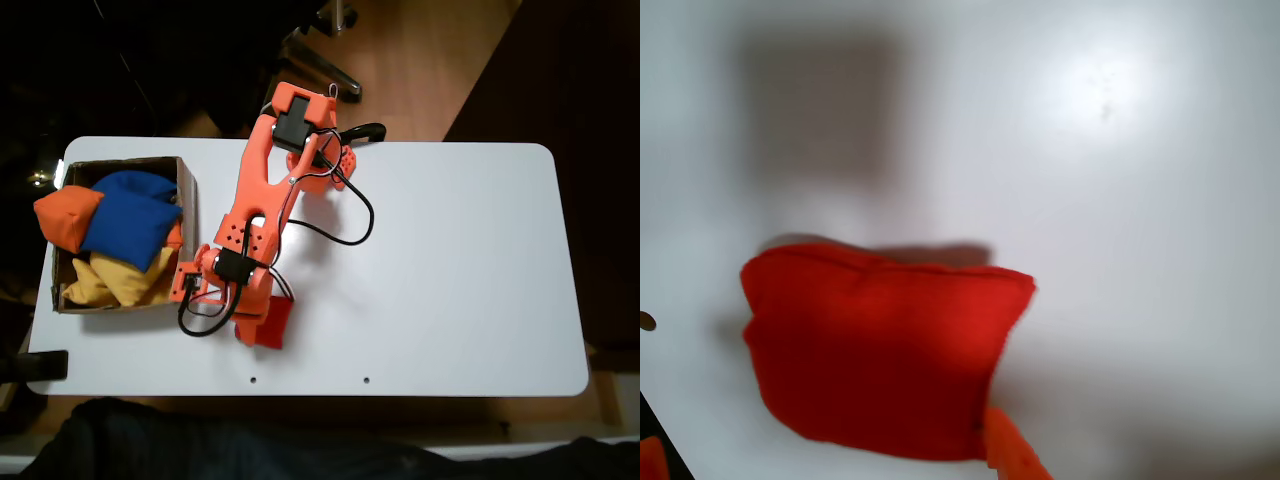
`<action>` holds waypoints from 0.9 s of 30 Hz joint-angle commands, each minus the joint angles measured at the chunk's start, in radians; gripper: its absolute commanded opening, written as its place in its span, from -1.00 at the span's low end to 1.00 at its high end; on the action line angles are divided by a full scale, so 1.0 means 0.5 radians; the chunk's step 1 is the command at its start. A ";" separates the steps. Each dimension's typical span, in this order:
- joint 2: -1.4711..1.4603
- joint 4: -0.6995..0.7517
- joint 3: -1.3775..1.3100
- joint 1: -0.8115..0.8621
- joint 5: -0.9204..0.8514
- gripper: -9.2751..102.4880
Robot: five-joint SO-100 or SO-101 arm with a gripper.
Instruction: Grasp a bag and put it in the box.
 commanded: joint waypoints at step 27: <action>-0.236 -0.104 0.018 -0.006 0.000 0.26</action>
